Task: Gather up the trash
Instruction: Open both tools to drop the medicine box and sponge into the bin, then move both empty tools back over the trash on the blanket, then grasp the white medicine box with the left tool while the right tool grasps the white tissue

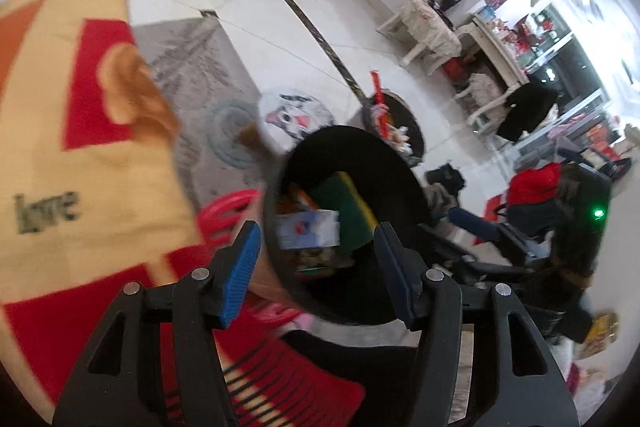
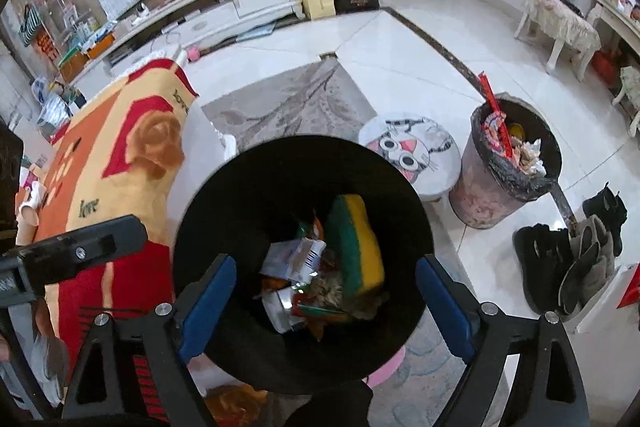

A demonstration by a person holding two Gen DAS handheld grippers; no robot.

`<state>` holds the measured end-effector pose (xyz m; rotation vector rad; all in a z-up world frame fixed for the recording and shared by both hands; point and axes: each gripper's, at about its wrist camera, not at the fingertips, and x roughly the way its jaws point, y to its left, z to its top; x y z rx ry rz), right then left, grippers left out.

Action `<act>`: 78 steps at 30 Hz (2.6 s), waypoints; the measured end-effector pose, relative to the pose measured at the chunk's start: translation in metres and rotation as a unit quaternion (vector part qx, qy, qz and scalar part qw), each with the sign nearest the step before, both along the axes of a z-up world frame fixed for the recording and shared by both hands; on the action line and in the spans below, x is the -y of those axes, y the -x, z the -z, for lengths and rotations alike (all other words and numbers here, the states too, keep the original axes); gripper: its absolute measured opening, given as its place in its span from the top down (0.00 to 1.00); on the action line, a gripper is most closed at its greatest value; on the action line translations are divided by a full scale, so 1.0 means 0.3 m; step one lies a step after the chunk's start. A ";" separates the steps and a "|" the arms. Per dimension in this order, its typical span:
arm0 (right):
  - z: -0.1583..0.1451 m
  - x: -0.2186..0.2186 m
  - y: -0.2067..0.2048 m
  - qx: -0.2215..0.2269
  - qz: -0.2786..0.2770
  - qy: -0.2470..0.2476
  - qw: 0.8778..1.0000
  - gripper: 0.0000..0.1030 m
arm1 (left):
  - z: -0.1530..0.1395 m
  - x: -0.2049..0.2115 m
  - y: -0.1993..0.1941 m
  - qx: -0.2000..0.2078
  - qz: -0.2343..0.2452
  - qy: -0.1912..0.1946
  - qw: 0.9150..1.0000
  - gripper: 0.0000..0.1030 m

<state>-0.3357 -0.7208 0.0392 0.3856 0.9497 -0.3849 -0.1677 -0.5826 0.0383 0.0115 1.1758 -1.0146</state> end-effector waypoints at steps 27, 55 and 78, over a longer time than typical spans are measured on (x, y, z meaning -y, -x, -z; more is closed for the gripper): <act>-0.054 -0.504 -0.225 0.017 -0.105 0.030 0.994 0.13 | -0.011 -0.621 -0.053 0.135 -0.148 -0.079 0.977 0.44; -0.087 -0.926 -0.455 0.042 -0.211 0.010 0.977 0.13 | -0.093 -1.324 -0.080 0.119 -0.307 -0.074 0.941 0.44; -0.039 -1.291 -0.656 0.024 -0.336 -0.041 0.941 0.13 | 0.023 -1.532 -0.356 0.083 -0.362 -0.125 0.920 0.44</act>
